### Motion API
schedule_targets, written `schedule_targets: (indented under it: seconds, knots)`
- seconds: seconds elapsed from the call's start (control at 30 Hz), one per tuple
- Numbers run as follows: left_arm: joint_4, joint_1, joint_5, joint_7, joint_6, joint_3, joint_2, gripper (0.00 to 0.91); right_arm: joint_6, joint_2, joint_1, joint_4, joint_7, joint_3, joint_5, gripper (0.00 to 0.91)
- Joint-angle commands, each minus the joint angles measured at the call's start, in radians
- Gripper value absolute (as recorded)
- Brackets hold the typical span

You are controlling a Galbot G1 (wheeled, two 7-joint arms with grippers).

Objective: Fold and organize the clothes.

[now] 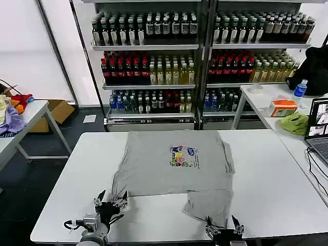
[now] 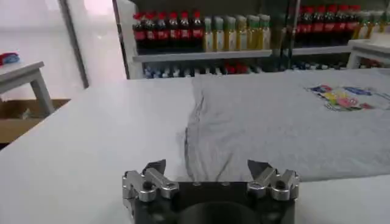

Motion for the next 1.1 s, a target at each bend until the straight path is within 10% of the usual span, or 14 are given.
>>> schedule_targets:
  seconds: [0.03, 0.13, 0.2, 0.23, 0.27, 0.3, 1.1]
  knots:
    - [0.021, -0.008, -0.032, -0.001, 0.007, -0.003, 0.002, 0.907, 0.001, 0.001, 0.000, -0.004, -0.001, 0.000, 0.000, 0.907]
    - [0.024, -0.007, -0.044, -0.001, 0.010, -0.002, 0.005, 0.846, 0.001, 0.004, 0.001, -0.008, -0.002, 0.000, -0.002, 0.907]
    - [0.028, -0.005, -0.048, 0.000, 0.010, -0.002, 0.007, 0.514, 0.003, 0.006, 0.000, -0.012, -0.003, 0.000, -0.003, 0.897]
    - [0.028, -0.003, -0.048, 0.000, 0.010, -0.001, 0.007, 0.232, 0.004, 0.006, -0.001, -0.013, -0.005, 0.000, -0.004, 0.574]
    - [0.027, 0.000, -0.047, 0.001, 0.012, 0.002, 0.009, 0.050, 0.005, 0.007, -0.002, -0.014, -0.006, 0.000, -0.004, 0.040]
    - [0.025, 0.002, -0.045, 0.001, 0.013, 0.004, 0.009, 0.030, 0.007, 0.008, -0.002, -0.016, -0.010, -0.001, -0.004, 0.000]
    - [-0.004, 0.010, 0.001, 0.009, 0.007, 0.026, 0.012, 0.010, 0.085, 0.016, 0.018, -0.030, -0.040, 0.012, 0.004, 0.000]
